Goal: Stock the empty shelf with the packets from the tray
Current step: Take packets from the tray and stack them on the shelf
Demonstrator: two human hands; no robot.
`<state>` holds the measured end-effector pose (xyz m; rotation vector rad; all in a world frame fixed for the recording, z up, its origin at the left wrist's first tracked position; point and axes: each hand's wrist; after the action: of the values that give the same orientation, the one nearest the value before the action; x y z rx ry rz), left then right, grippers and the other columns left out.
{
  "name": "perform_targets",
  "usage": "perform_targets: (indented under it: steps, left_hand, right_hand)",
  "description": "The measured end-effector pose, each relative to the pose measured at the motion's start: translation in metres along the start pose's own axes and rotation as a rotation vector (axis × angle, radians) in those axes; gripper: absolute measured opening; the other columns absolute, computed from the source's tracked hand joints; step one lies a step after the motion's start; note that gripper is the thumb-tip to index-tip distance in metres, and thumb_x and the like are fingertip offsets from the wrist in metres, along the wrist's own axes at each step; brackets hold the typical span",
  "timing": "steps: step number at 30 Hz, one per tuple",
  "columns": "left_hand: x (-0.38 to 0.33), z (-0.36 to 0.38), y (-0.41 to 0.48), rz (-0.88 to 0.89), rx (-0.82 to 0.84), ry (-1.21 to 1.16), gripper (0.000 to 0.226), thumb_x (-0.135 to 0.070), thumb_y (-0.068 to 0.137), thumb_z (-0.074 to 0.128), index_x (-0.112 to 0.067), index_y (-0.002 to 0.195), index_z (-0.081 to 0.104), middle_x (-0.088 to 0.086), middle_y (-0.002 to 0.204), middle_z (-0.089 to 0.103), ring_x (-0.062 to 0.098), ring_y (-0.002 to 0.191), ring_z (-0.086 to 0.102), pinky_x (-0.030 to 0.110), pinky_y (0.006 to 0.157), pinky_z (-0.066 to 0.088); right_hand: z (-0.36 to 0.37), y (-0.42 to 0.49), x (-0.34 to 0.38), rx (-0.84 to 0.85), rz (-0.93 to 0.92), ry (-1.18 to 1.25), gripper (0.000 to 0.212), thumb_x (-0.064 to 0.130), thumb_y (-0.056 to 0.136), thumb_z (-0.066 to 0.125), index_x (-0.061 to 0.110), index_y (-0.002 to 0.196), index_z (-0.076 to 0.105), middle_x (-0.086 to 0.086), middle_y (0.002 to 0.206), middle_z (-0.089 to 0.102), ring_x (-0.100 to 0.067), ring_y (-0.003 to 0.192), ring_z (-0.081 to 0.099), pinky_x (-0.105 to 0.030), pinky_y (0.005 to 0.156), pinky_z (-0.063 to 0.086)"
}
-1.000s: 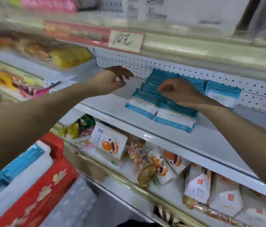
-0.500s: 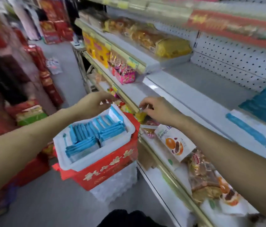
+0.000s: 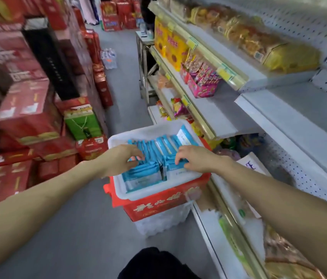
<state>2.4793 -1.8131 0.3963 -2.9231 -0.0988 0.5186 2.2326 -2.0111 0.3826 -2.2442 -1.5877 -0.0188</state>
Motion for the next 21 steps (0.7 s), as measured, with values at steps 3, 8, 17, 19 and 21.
perform_targets:
  steps: [3, 8, 17, 19, 21]
  left_hand:
    - [0.005, 0.014, -0.006, 0.053, 0.042, 0.014, 0.027, -0.019, 0.095, 0.064, -0.026, 0.121, 0.069, -0.009, 0.118, 0.063, 0.008, 0.102, 0.06, 0.019, 0.087, 0.041]
    - [0.004, 0.027, -0.009, 0.097, 0.096, 0.025, 0.029, -0.021, 0.097, 0.062, -0.028, 0.125, 0.066, -0.009, 0.119, 0.057, 0.009, 0.104, 0.06, 0.023, 0.088, 0.046]
    - [-0.004, 0.044, -0.005, 0.146, 0.12, 0.051, 0.03, -0.024, 0.099, 0.061, -0.034, 0.127, 0.065, -0.009, 0.128, 0.053, 0.013, 0.116, 0.055, 0.028, 0.104, 0.045]
    - [-0.007, 0.044, -0.003, 0.143, 0.146, 0.056, 0.032, -0.022, 0.099, 0.06, -0.034, 0.128, 0.065, -0.009, 0.131, 0.055, 0.012, 0.118, 0.055, 0.028, 0.105, 0.044]
    - [-0.012, 0.046, -0.003, 0.142, 0.184, 0.055, 0.034, -0.02, 0.1, 0.059, -0.033, 0.13, 0.064, -0.009, 0.133, 0.058, 0.012, 0.12, 0.055, 0.028, 0.107, 0.044]
  right_hand:
    - [0.002, 0.009, -0.002, -0.007, -0.035, -0.045, 0.032, 0.01, 0.085, 0.058, 0.032, 0.106, 0.068, 0.015, 0.102, 0.048, -0.005, 0.091, 0.049, -0.033, 0.079, 0.048]
    - [0.0, 0.008, -0.004, 0.032, -0.088, -0.074, 0.025, 0.011, 0.087, 0.059, 0.032, 0.099, 0.061, 0.014, 0.104, 0.056, -0.006, 0.09, 0.054, -0.035, 0.08, 0.051]
    - [-0.009, 0.001, -0.006, 0.116, -0.107, -0.04, 0.025, 0.008, 0.086, 0.062, 0.032, 0.091, 0.063, 0.015, 0.098, 0.06, -0.008, 0.09, 0.058, -0.035, 0.083, 0.052]
    - [-0.009, -0.001, -0.006, 0.159, -0.109, -0.054, 0.028, 0.004, 0.089, 0.06, 0.031, 0.09, 0.069, 0.014, 0.103, 0.057, -0.007, 0.093, 0.057, -0.032, 0.085, 0.051]
    - [-0.008, -0.001, -0.006, 0.202, -0.093, -0.063, 0.034, 0.003, 0.091, 0.057, 0.032, 0.095, 0.074, 0.016, 0.108, 0.058, -0.006, 0.097, 0.056, -0.03, 0.088, 0.048]
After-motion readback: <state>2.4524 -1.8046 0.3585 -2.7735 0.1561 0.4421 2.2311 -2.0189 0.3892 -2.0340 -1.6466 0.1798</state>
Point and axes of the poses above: each hand's wrist, its own y-axis towards the middle knuckle, its own z-axis out of the palm, x = y × z
